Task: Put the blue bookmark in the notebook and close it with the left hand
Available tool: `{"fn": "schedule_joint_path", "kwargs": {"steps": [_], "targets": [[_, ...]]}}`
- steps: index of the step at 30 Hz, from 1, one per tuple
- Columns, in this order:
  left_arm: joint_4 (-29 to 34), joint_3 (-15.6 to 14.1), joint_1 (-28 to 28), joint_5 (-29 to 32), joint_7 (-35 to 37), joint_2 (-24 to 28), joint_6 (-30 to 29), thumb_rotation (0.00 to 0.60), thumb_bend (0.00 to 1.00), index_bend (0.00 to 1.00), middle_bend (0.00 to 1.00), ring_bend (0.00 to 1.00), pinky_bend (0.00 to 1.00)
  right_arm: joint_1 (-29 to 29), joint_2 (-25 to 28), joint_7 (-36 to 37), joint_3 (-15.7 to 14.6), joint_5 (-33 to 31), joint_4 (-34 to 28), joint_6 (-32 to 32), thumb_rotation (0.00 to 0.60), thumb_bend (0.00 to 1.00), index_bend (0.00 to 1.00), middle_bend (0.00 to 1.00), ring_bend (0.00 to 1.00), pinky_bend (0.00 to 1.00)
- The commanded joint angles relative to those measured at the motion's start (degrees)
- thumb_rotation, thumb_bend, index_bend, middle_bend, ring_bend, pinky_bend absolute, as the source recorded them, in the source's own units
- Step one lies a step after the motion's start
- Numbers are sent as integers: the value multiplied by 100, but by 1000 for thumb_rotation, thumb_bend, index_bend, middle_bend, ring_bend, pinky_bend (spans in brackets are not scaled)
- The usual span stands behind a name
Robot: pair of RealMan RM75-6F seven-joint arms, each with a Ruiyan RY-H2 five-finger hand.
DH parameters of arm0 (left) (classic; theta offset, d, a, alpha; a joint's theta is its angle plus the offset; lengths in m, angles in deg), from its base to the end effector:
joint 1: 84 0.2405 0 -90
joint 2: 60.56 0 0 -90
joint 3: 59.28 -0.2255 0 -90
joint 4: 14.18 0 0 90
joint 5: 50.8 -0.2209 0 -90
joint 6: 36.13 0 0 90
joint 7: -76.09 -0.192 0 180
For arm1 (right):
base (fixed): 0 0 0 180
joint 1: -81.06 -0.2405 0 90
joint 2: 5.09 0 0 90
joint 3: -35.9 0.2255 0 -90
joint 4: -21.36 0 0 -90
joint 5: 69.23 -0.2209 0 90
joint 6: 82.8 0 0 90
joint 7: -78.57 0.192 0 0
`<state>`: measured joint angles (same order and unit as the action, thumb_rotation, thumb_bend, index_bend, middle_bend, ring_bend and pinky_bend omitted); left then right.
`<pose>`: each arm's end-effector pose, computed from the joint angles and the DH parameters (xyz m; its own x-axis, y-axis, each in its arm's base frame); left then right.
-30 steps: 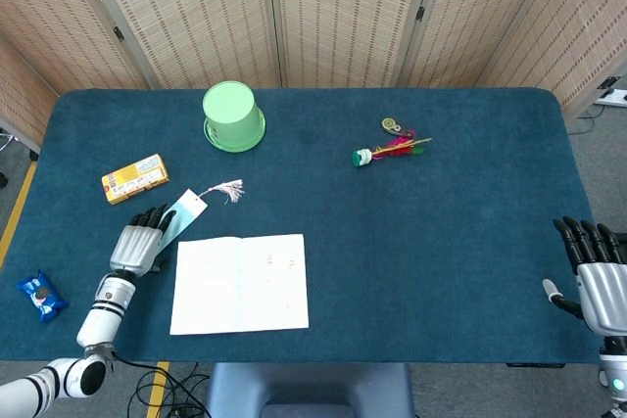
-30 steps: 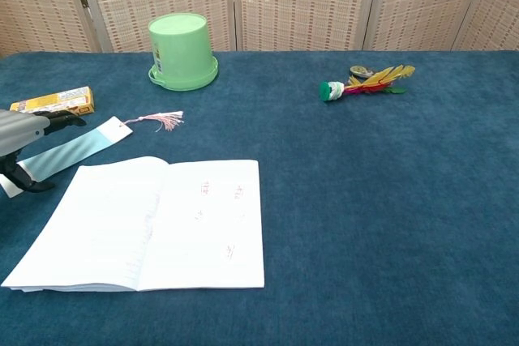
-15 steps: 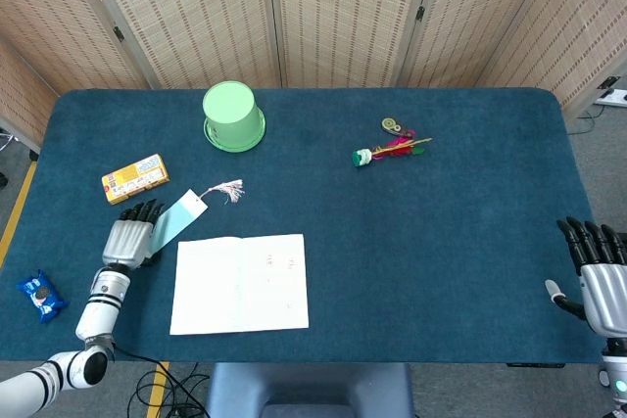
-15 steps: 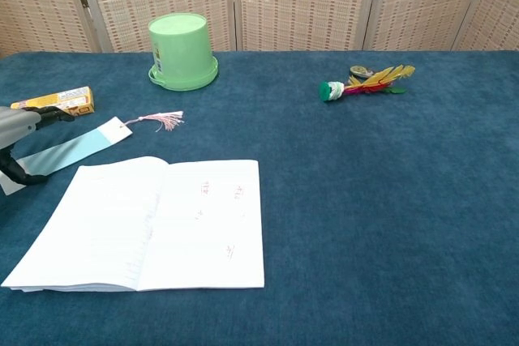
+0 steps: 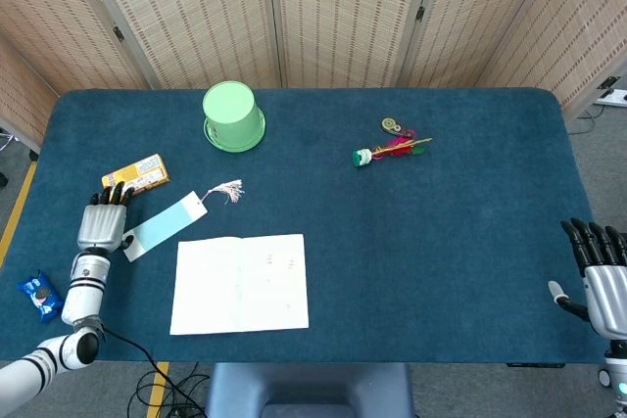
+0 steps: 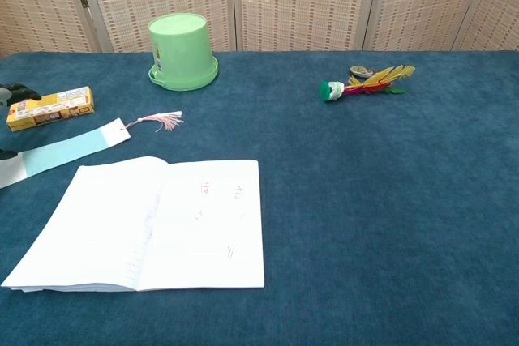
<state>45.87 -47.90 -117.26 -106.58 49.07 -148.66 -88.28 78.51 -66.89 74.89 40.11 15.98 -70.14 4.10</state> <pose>-0.3031 0.4050 0.0349 0.6805 0.2473 0.6897 0.7055 0.0330 -0.7079 -0.3005 -0.2211 0.1605 0.5005 0.0366 0.8650 -0.8655 0.0440 0.4990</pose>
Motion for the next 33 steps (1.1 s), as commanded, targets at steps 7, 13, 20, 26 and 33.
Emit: {"fn": "schedule_joint_path", "kwargs": {"steps": [7,13,20,26,33], "targets": [[1513,-81,-1,587,-321,824,252,600,312,267,47,85,177,-28,3,3,-11,43,1,-36,600,196,40,72,57,73],[1620,-237,-201,1237,-805,863,398,600,313,183,48,85,175,-14,1,44,-25,26,30,-50,600,196,40,72,57,73],[1508,-277,-472,1864,-1049,749,471,599,312,163,47,85,175,5,2,51,-32,22,33,-36,600,196,40,72,57,73],[1395,-407,-710,2390,-1352,665,539,596,313,167,47,82,174,24,13,44,-33,0,25,-28,600,197,40,72,57,73],[1426,-566,-895,2917,-1595,692,552,574,312,192,47,79,174,32,36,24,-21,13,-8,5,600,196,40,72,57,73]]}}
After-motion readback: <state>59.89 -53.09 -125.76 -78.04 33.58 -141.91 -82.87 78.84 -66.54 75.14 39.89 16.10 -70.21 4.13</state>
